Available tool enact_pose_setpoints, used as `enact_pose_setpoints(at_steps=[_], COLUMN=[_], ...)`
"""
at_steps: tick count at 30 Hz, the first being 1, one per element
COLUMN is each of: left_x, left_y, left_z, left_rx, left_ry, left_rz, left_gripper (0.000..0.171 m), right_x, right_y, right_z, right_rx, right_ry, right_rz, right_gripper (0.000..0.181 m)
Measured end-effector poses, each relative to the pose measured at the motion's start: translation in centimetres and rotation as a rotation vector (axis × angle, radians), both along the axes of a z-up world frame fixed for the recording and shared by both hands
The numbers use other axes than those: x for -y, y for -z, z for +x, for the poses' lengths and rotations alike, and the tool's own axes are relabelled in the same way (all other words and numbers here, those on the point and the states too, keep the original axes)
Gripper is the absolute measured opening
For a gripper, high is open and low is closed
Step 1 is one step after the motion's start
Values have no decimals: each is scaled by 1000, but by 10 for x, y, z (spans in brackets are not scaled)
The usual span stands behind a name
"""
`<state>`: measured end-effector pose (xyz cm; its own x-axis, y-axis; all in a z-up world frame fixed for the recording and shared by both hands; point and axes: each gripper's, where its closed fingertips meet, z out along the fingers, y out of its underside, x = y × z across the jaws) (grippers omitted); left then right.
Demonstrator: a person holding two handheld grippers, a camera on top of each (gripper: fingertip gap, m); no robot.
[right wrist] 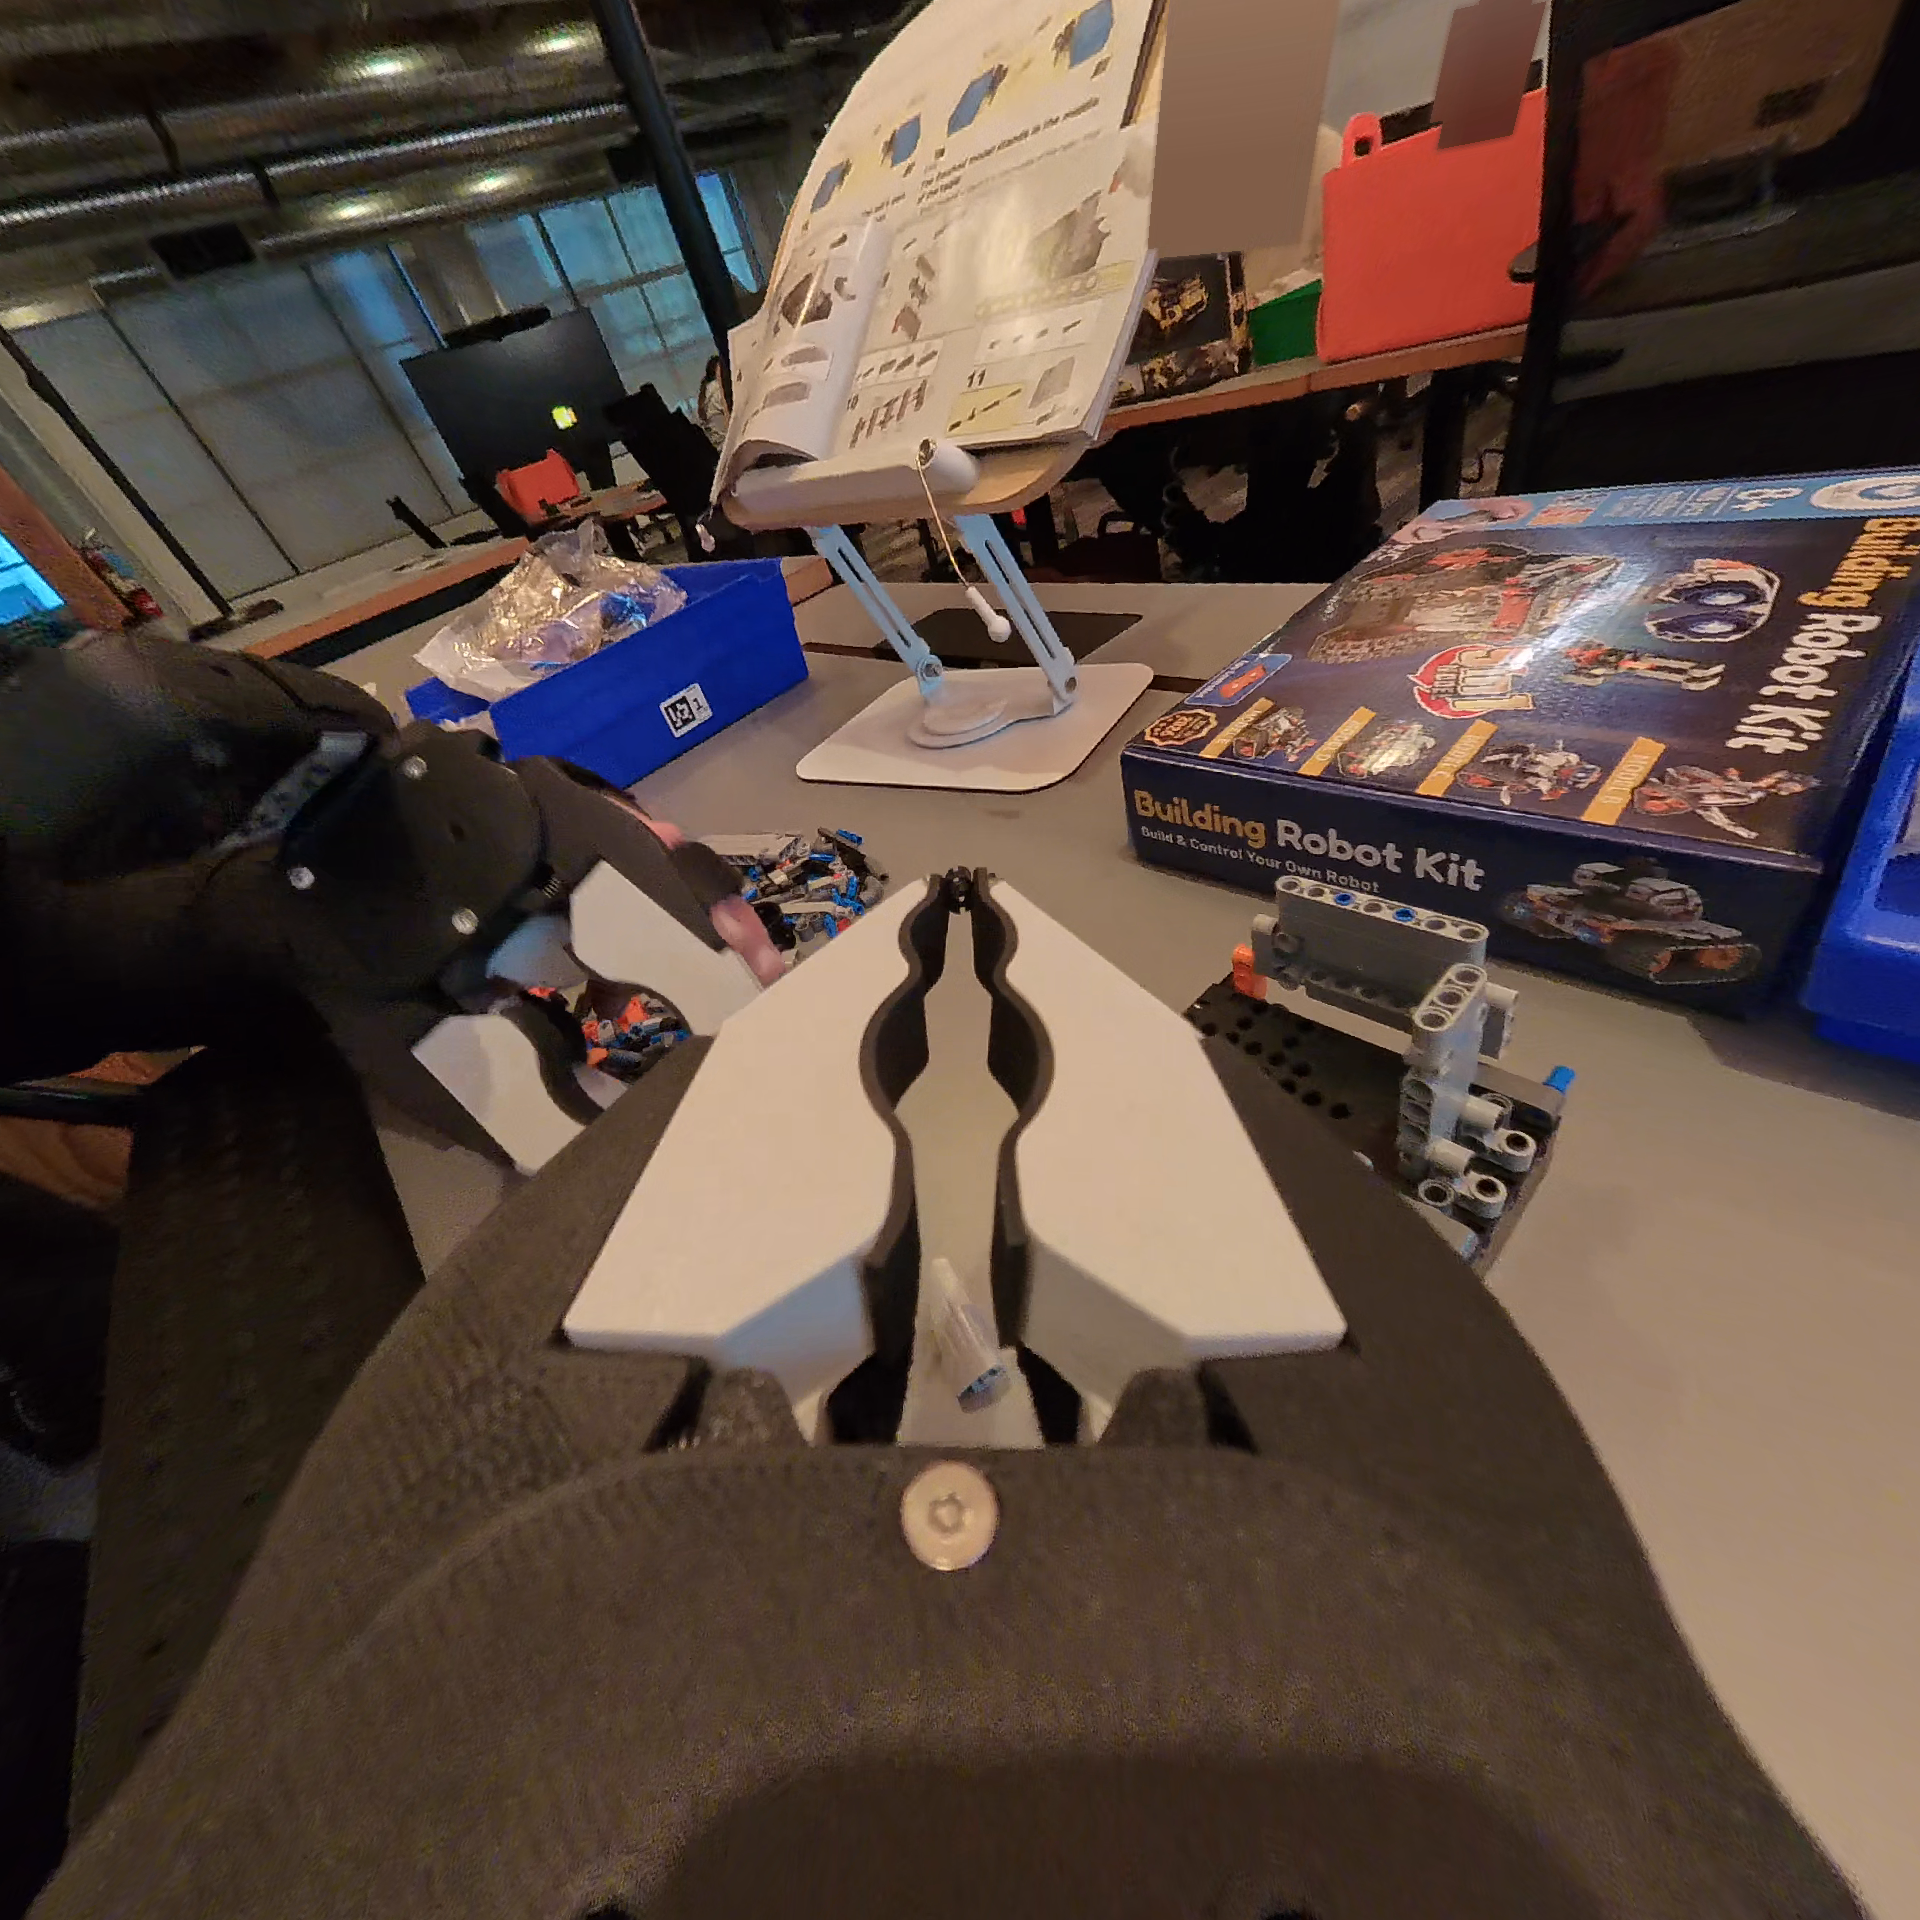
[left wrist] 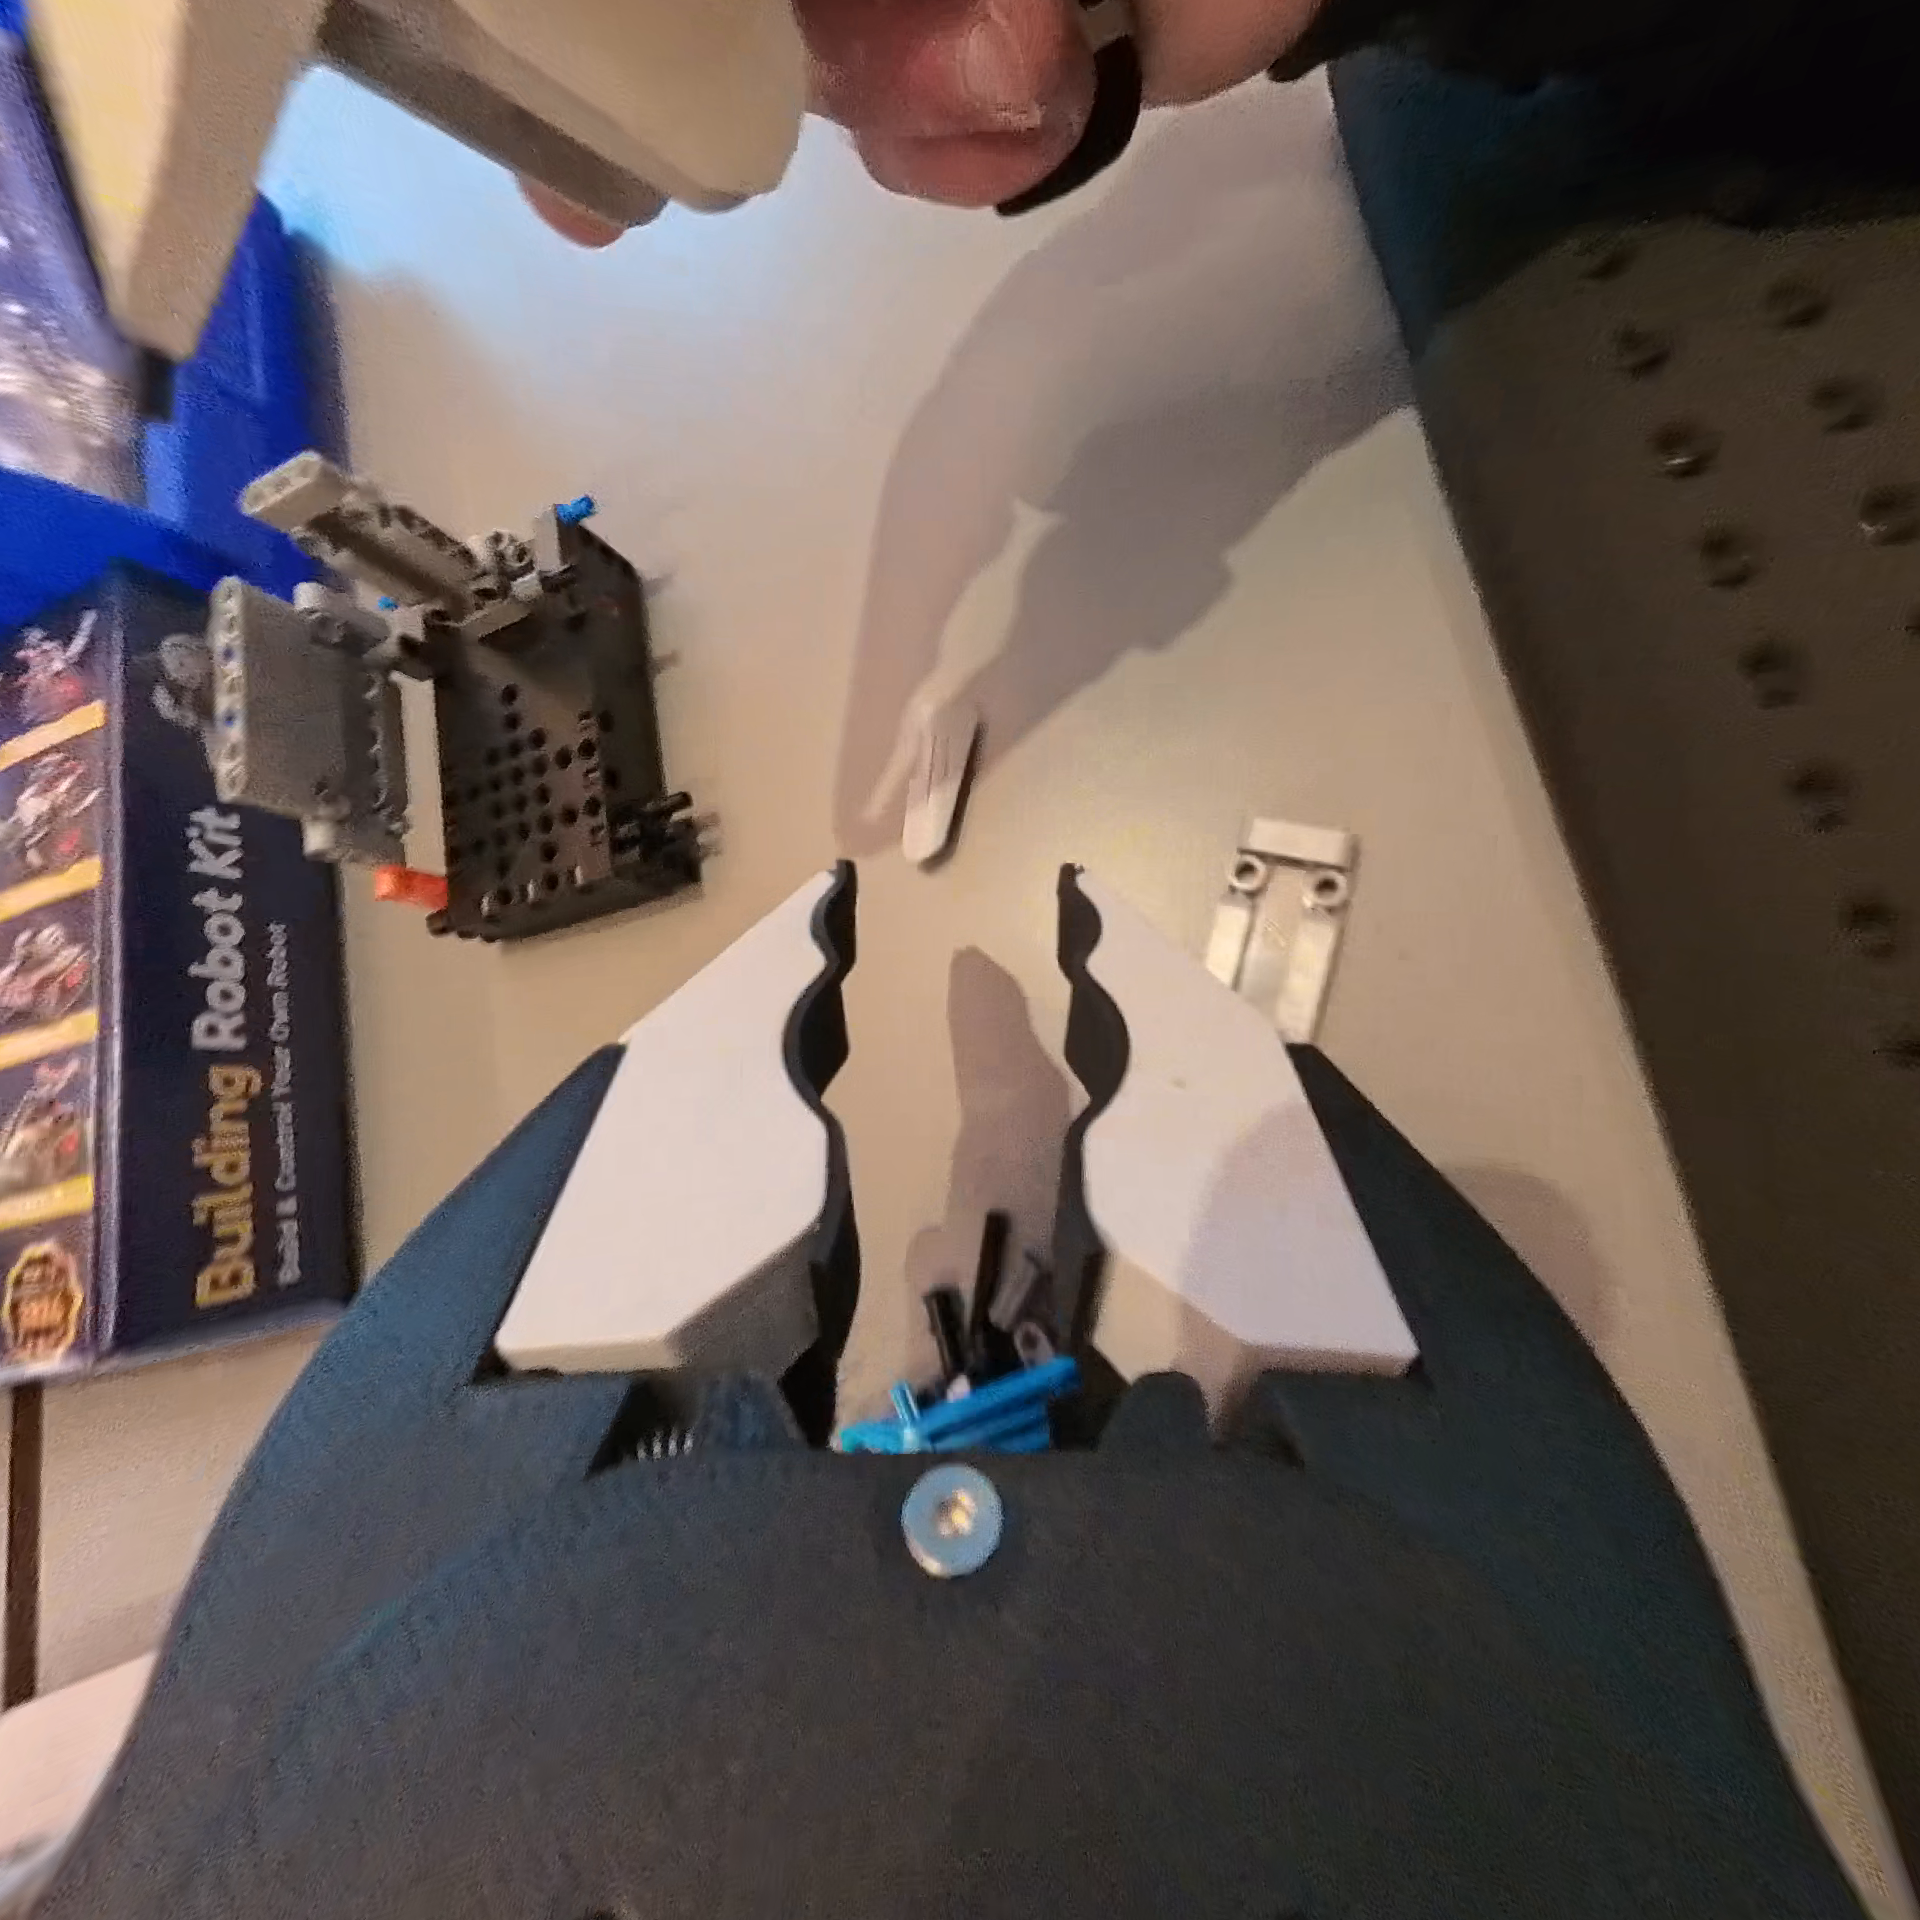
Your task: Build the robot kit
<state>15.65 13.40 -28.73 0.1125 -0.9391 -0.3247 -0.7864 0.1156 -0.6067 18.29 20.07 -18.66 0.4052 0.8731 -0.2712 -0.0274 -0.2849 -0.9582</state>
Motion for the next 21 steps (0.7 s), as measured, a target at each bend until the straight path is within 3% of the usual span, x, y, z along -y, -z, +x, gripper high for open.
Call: enact_pose_setpoints(at_steps=[3, 13, 21], left_x=[-14, -8, 15], left_y=[18, 37, 34], left_z=[12, 48, 24], left_rx=[-66, -68, -93], left_ry=[4, 113, 162], left_rz=[9, -102, -239], left_gripper=[33, 29, 19], right_x=[0, -2, 0], right_y=[4, -7, -10], right_z=[-2, 11, 11], right_rx=[30, -55, -71], right_ry=[5, 18, 8], right_rz=[9, 8, 11], right_gripper=[2, 2, 2])
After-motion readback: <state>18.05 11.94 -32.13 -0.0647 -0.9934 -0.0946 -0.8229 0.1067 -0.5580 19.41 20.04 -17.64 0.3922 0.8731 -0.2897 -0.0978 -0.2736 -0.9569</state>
